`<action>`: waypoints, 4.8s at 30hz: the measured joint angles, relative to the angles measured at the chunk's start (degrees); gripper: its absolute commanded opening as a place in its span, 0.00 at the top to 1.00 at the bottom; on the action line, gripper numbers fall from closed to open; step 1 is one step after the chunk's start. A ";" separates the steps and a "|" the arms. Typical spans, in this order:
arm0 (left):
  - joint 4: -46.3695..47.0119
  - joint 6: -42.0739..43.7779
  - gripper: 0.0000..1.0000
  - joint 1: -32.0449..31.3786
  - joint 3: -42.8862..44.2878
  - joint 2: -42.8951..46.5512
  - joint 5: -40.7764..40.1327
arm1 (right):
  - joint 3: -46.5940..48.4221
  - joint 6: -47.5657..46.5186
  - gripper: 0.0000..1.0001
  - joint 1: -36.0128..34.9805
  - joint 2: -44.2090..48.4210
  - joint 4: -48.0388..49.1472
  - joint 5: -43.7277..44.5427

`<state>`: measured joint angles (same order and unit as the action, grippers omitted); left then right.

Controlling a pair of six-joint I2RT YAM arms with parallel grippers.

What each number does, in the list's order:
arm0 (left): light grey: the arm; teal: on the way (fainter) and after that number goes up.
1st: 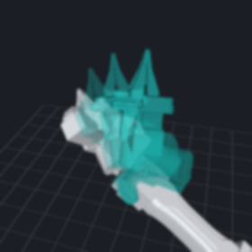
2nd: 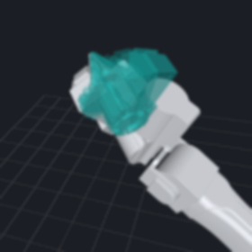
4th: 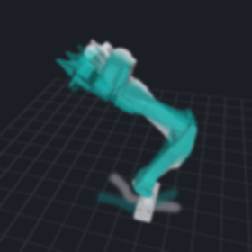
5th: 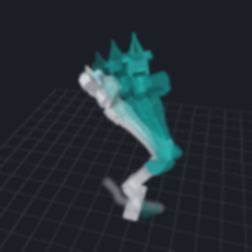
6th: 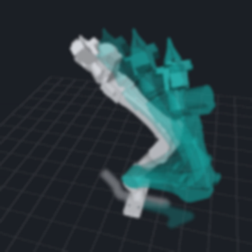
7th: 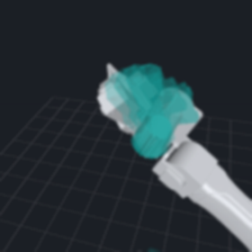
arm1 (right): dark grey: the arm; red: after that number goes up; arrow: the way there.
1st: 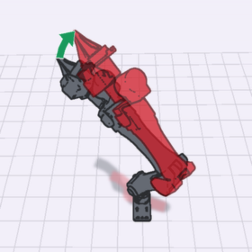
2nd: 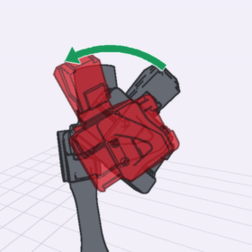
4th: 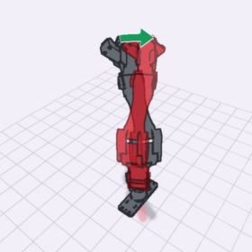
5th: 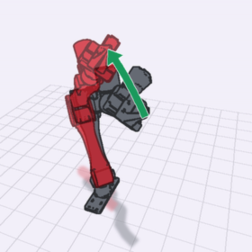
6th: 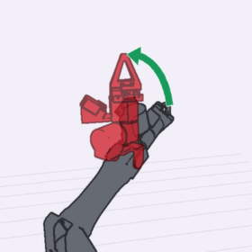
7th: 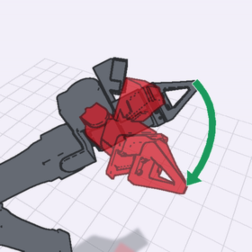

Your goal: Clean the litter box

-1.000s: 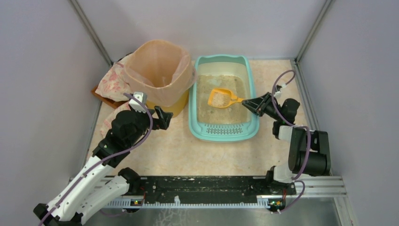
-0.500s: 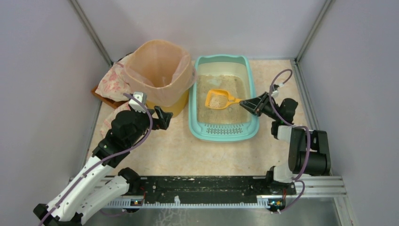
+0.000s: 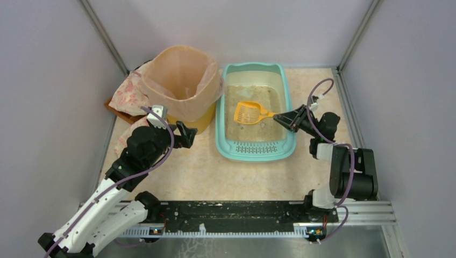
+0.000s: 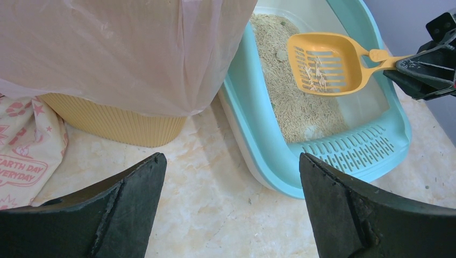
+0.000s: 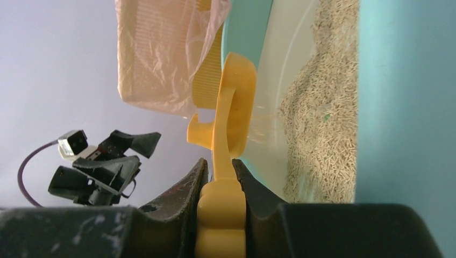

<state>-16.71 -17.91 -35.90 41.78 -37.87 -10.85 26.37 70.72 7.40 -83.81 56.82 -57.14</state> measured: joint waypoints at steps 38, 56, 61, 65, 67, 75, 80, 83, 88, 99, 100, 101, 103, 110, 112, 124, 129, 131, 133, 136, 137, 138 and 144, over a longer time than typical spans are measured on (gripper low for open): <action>-0.02 0.17 0.01 0.00 0.00 0.74 -0.07 | 23.19 -36.94 1.00 -5.99 13.84 -53.16 33.33; -0.04 0.17 0.01 0.00 0.00 1.29 -0.17 | 41.00 -45.27 1.00 -14.75 -0.42 -77.92 49.44; -0.07 0.15 0.01 0.00 0.02 1.46 -0.52 | 46.56 -46.25 1.00 -15.43 -5.40 -79.17 50.51; -0.22 0.17 0.01 0.00 0.00 2.03 -1.49 | 49.18 -46.27 1.00 -15.52 -9.70 -78.79 49.92; -0.33 0.20 0.01 0.00 0.00 2.36 -2.14 | 49.86 -46.07 1.00 -15.52 -11.78 -77.94 49.20; -0.90 0.85 0.01 0.00 0.02 2.32 -3.72 | 49.86 -43.41 1.00 -15.58 -15.74 -72.13 43.60; -1.42 0.90 0.01 0.00 0.02 2.08 -3.98 | 49.00 -41.77 1.00 -15.61 -17.18 -69.02 40.11; -1.44 0.94 0.01 0.00 0.02 2.05 -4.15 | 48.28 -41.31 1.00 -15.65 -17.18 -67.80 38.91; -1.51 1.05 0.01 0.00 0.02 1.92 -4.37 | 48.26 -40.85 1.00 -16.39 -17.75 -66.79 38.12; -1.75 1.07 0.01 0.00 0.02 1.81 -5.05 | 48.15 -38.95 1.00 -24.24 -21.35 -64.06 35.52; -1.75 1.07 0.01 0.00 0.02 1.81 -5.05 | 47.80 -38.88 1.00 -24.70 -21.38 -63.47 35.41; -1.75 1.07 0.01 0.00 0.02 1.81 -5.05 | 47.45 -38.66 1.00 -24.98 -21.38 -63.08 35.36; -1.75 1.07 0.01 0.00 0.02 1.81 -5.05 | 46.56 -38.27 1.00 -24.96 -21.38 -61.92 35.12; -1.75 1.07 0.01 0.00 0.02 1.36 -5.03 | 41.88 -35.08 1.00 -24.35 -21.35 -54.55 32.41; -1.75 1.07 0.01 0.00 0.02 1.22 -5.03 | 39.82 -33.40 1.00 -24.11 -21.33 -50.69 30.91; -1.75 1.07 0.01 0.00 0.02 1.40 -5.03 | 31.06 -24.02 1.00 -22.47 -20.83 -34.97 24.41; -1.75 1.07 0.01 0.00 0.02 1.73 -5.01 | 29.42 -22.97 1.00 -22.51 -18.93 -34.82 23.78; -1.75 1.07 0.01 0.00 0.02 1.77 -4.98 | 29.11 -23.06 1.00 -22.53 -17.59 -35.56 23.78; -1.75 1.05 0.01 0.00 0.02 1.77 -4.94 | 28.65 -23.10 1.00 -22.53 -15.82 -36.22 23.58; -1.75 1.05 0.01 0.00 0.02 1.77 -4.74 | 27.67 -23.12 1.00 -22.29 -13.00 -36.74 23.32; -1.75 1.05 0.01 0.00 0.02 1.77 -4.68 | 27.32 -23.15 1.00 -21.99 -11.93 -36.92 23.17; -1.73 1.07 0.01 0.00 0.02 1.77 -4.59 | 27.12 -23.21 1.00 -21.81 -11.19 -37.13 23.06; -1.73 1.07 0.01 0.00 0.02 1.77 -4.11 | 25.57 -24.70 1.00 -20.06 -7.37 -38.99 22.88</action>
<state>-18.44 -16.84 -35.90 41.80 -36.10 -14.96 51.94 46.02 -12.67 -91.18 17.82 -34.26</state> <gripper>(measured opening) 0.987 0.207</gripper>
